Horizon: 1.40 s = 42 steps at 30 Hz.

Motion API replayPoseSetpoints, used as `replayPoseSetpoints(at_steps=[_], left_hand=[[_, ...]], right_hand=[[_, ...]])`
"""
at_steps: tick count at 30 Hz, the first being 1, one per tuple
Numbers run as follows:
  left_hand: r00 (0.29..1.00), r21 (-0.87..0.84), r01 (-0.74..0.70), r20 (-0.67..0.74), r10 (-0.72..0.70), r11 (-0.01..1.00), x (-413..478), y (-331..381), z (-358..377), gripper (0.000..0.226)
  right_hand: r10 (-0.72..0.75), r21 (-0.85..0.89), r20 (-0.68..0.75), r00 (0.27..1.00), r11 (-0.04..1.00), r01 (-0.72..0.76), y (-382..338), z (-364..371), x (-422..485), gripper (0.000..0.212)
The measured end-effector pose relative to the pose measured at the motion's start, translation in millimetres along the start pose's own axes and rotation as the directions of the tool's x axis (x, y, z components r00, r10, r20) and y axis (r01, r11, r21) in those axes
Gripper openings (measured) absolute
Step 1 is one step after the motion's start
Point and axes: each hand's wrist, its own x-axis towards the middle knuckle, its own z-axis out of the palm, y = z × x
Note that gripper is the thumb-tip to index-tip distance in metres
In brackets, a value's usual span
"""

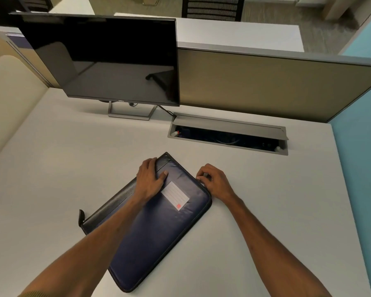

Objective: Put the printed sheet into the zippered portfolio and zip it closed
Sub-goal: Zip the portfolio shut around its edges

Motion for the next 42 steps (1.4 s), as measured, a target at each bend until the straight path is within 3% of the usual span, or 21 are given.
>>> replayPoseSetpoints(at_steps=[5,21,29,33,37,42], left_hand=[[1.000,-0.122,-0.011,-0.021,0.008,0.993,-7,-4,3,0.068],[0.997,-0.104,-0.071,0.005,0.072,0.992,-7,-5,8,0.065],[0.995,-0.056,-0.096,0.002,0.097,0.994,-8,-7,12,0.066],[0.989,0.068,-0.144,0.036,0.142,0.987,-14,-14,17,0.066],[0.986,0.188,-0.137,0.123,0.115,0.973,-26,-20,15,0.073],[0.989,0.258,-0.082,0.140,0.047,0.963,-51,-24,-3,0.074]], right_hand=[[-0.036,-0.017,-0.001,0.999,0.999,0.036,-1,4,14,0.009],[-0.104,-0.024,-0.042,0.994,0.994,0.103,-45,28,87,0.008],[-0.028,-0.074,-0.031,0.999,0.997,0.026,-53,33,90,0.010],[0.053,-0.050,-0.115,0.992,0.997,-0.059,-53,33,70,0.018],[0.050,-0.174,-0.221,0.974,0.981,-0.090,-52,43,25,0.027],[-0.042,-0.415,-0.250,0.967,0.907,-0.067,-63,71,-50,0.028]])
